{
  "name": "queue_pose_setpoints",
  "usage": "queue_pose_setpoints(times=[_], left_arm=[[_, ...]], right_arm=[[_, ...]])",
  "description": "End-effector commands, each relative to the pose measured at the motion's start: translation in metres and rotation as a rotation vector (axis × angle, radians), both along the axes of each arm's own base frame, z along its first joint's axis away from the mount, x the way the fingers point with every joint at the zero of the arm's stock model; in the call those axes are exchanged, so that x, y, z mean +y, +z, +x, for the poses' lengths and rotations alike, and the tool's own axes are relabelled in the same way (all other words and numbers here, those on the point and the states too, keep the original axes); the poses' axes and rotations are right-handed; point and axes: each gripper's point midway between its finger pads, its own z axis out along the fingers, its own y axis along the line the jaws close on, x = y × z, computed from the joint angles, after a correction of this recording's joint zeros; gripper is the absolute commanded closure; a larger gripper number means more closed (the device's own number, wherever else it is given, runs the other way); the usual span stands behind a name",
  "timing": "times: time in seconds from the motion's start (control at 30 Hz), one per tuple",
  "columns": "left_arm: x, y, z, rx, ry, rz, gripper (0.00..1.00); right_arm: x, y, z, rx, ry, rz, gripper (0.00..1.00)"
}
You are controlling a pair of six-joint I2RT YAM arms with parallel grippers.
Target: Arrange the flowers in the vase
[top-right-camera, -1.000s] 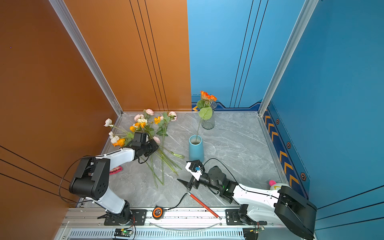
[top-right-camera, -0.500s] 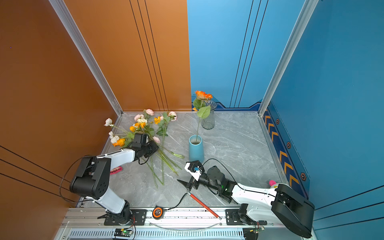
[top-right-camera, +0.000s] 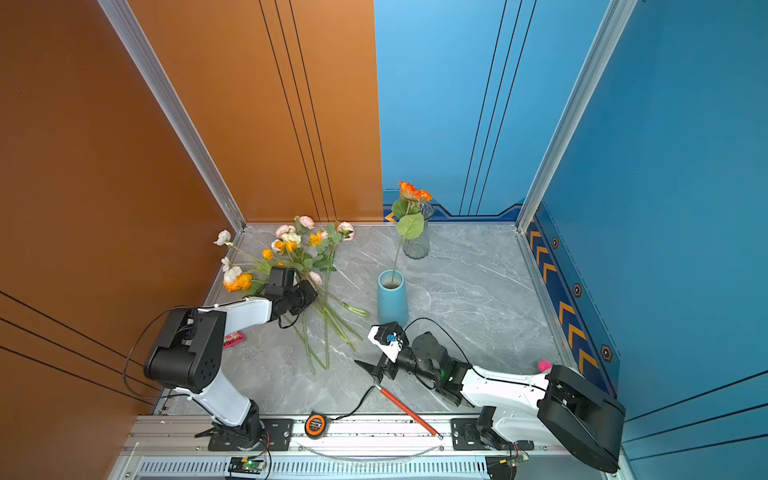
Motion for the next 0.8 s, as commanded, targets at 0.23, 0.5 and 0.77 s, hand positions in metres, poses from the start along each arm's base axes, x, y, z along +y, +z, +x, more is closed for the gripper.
queue_pose_setpoints(times=[0.23, 0.5, 0.77], left_arm=[[0.005, 0.03, -0.012, -0.067, 0.005, -0.043, 1.0], [0.015, 0.073, -0.033, -0.119, -0.005, -0.016, 1.0], [0.034, 0.106, -0.048, -0.157, 0.015, 0.027, 1.0]], right_arm=[[0.009, 0.011, -0.003, -0.016, 0.037, 0.025, 0.01], [0.009, 0.013, -0.003, -0.014, 0.039, 0.031, 0.01], [0.008, 0.018, -0.005, -0.02, 0.042, 0.045, 0.01]])
